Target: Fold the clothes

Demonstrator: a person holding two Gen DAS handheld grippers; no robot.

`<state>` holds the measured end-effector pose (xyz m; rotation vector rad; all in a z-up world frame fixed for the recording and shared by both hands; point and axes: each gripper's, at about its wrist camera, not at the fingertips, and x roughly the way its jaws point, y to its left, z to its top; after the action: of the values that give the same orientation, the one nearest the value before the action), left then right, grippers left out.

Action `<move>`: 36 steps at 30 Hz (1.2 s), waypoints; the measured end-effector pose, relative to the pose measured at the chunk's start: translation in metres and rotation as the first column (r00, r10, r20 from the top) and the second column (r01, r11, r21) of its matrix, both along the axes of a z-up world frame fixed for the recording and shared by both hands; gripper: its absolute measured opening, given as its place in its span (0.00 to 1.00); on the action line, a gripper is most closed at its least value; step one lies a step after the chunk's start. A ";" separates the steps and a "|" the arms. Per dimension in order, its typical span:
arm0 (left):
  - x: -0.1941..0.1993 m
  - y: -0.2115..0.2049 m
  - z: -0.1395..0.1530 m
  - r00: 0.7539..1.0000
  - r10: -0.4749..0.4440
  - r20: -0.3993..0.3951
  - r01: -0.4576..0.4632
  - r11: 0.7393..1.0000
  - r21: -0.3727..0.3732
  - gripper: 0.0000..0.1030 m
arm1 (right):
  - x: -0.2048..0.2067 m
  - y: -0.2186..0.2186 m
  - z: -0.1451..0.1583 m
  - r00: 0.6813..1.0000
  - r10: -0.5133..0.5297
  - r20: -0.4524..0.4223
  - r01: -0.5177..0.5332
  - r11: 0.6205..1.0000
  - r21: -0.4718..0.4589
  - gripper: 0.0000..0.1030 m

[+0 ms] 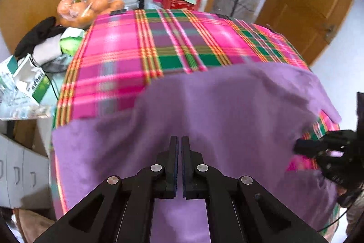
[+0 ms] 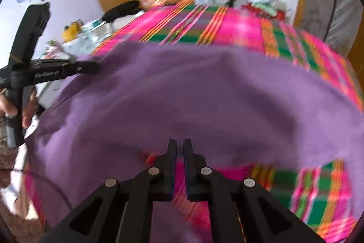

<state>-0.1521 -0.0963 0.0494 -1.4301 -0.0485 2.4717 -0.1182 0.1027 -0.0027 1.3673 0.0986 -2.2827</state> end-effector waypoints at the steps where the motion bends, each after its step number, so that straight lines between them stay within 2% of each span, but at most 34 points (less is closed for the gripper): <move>1: 0.004 0.004 -0.001 1.000 -0.010 0.003 0.010 1.000 0.001 0.03 | 0.006 -0.001 -0.003 1.000 0.017 0.018 -0.017 1.000 -0.014 0.05; 4: 0.012 0.015 -0.006 0.999 -0.030 0.019 0.030 1.000 0.007 0.05 | 0.014 -0.014 -0.010 0.997 0.063 0.048 -0.062 0.998 -0.034 0.13; 9: 0.012 0.022 -0.016 0.999 -0.019 0.049 0.019 1.000 0.008 0.05 | 0.020 -0.031 -0.012 0.993 0.110 0.035 -0.108 0.993 -0.049 0.38; 14: 0.002 0.018 -0.027 0.996 0.013 0.091 -0.014 1.000 0.004 0.06 | 0.013 -0.039 -0.013 0.994 0.111 0.013 -0.109 0.992 -0.065 0.43; 20: -0.005 0.015 -0.033 0.995 0.035 0.091 -0.036 0.999 0.011 0.06 | 0.009 -0.054 -0.015 0.994 0.103 -0.045 -0.105 0.993 -0.052 0.50; 27: -0.007 0.020 -0.033 0.996 0.047 0.070 -0.047 0.999 0.000 0.06 | 0.004 -0.057 -0.019 0.996 0.072 -0.054 -0.078 0.990 -0.116 0.51; 31: -0.006 0.019 -0.033 0.997 0.046 0.060 -0.046 0.999 -0.001 0.06 | 0.007 -0.060 -0.019 0.996 0.054 -0.065 -0.061 0.991 -0.115 0.48; 32: -0.006 0.019 -0.033 0.997 0.047 0.060 -0.047 0.999 -0.001 0.06 | 0.007 -0.061 -0.019 0.997 0.051 -0.062 -0.058 0.992 -0.116 0.42; 33: -0.006 0.019 -0.033 0.997 0.048 0.060 -0.048 0.999 0.000 0.06 | 0.008 -0.063 -0.020 0.997 0.056 -0.058 -0.063 0.991 -0.121 0.30; 34: -0.006 0.018 -0.033 0.997 0.050 0.060 -0.050 0.999 0.001 0.06 | 0.009 -0.064 -0.020 0.997 0.063 -0.053 -0.069 0.990 -0.127 0.29; 35: -0.006 0.018 -0.034 0.997 0.051 0.061 -0.051 0.999 0.001 0.06 | 0.011 -0.065 -0.020 0.996 0.068 -0.049 -0.074 0.989 -0.127 0.23; 36: -0.007 0.018 -0.034 0.997 0.050 0.061 -0.050 0.999 0.001 0.06 | 0.012 -0.066 -0.020 0.996 0.067 -0.053 -0.072 0.991 -0.111 0.12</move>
<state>-0.1586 -0.0778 0.0156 -1.5212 -0.1012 2.4665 -0.1066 0.0368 -0.0231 1.2324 0.0323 -2.2288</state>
